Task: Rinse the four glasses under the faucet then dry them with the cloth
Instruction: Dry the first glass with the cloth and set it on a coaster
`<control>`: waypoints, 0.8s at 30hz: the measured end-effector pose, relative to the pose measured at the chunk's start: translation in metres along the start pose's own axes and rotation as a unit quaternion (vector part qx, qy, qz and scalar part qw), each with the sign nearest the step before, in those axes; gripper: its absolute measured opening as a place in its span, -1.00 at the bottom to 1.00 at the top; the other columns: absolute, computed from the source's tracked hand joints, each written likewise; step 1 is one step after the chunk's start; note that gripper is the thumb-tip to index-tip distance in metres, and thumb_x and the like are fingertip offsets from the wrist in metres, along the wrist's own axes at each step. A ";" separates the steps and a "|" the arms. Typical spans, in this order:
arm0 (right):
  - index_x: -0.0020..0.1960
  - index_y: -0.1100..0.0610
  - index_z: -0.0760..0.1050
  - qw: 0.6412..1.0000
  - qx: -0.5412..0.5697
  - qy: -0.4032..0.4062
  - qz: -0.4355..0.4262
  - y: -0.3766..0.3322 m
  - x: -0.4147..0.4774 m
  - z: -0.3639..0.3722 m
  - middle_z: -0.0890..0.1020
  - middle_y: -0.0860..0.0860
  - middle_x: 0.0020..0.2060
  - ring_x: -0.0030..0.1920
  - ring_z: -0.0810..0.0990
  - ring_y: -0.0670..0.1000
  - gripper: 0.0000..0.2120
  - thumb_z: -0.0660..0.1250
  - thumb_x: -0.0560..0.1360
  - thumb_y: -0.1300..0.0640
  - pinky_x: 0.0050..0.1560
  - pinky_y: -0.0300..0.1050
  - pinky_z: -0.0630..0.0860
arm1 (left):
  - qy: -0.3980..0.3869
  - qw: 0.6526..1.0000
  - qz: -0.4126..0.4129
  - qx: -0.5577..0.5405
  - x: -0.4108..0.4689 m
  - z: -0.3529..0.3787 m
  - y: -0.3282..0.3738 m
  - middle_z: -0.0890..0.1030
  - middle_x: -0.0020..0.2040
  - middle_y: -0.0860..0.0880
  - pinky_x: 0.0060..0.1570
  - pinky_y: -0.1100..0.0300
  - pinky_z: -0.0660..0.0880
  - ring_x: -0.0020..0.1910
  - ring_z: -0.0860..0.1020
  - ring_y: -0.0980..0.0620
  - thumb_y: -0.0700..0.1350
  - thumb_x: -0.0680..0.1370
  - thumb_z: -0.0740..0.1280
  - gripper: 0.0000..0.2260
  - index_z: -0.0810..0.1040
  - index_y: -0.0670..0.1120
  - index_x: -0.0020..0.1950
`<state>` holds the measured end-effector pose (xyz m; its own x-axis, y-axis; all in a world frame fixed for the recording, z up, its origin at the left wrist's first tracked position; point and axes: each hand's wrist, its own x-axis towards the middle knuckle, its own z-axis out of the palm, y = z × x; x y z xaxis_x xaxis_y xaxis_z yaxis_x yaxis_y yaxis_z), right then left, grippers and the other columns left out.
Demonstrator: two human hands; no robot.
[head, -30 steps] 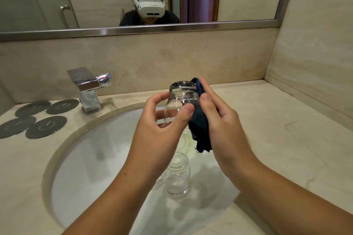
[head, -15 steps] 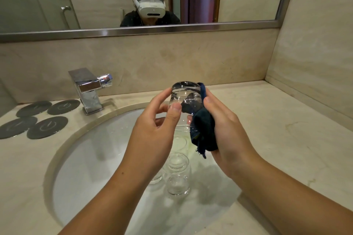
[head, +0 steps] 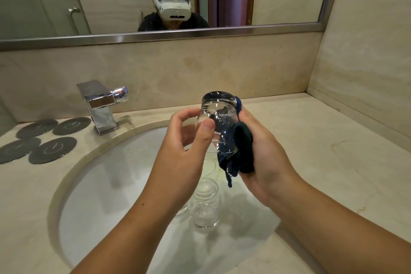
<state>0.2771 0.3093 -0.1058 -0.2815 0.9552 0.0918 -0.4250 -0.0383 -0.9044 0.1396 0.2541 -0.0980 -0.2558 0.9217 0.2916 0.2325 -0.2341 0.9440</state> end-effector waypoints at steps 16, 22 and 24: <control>0.38 0.08 0.62 1.000 0.006 -0.004 0.020 0.000 -0.001 0.002 0.74 0.08 0.22 0.21 0.71 0.05 -0.59 0.15 0.75 -0.09 0.27 0.00 0.56 | -0.015 0.999 -0.016 -0.029 -0.001 -0.004 0.004 0.76 0.08 0.17 0.16 0.14 0.61 0.09 0.72 0.17 0.38 0.49 0.48 -0.55 0.65 0.18 0.27; 0.46 -0.09 0.56 1.000 -0.029 0.008 0.003 0.007 0.004 -0.003 0.72 0.06 0.26 0.11 0.69 0.05 -0.65 0.19 0.75 -0.06 0.11 0.01 0.62 | 0.004 0.998 -0.017 0.056 0.004 -0.006 0.003 0.68 0.05 0.31 0.05 0.40 0.57 0.02 0.69 0.29 0.34 0.54 0.31 -0.57 0.54 0.34 0.40; 0.47 -0.18 0.54 0.998 -0.060 0.015 -0.013 0.005 0.002 -0.003 0.74 0.00 0.22 -0.06 0.67 -0.05 -0.66 0.21 0.74 -0.06 -0.10 -0.14 0.55 | 0.020 0.999 -0.018 0.048 0.004 -0.006 -0.001 0.69 0.07 0.25 0.19 0.13 0.63 0.02 0.71 0.21 0.35 0.51 0.33 -0.57 0.54 0.38 0.38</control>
<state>0.2767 0.3120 -0.1111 -0.2455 0.9636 0.1058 -0.3257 0.0209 -0.9452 0.1325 0.2559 -0.0972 -0.3019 0.9155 0.2659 0.3105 -0.1693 0.9354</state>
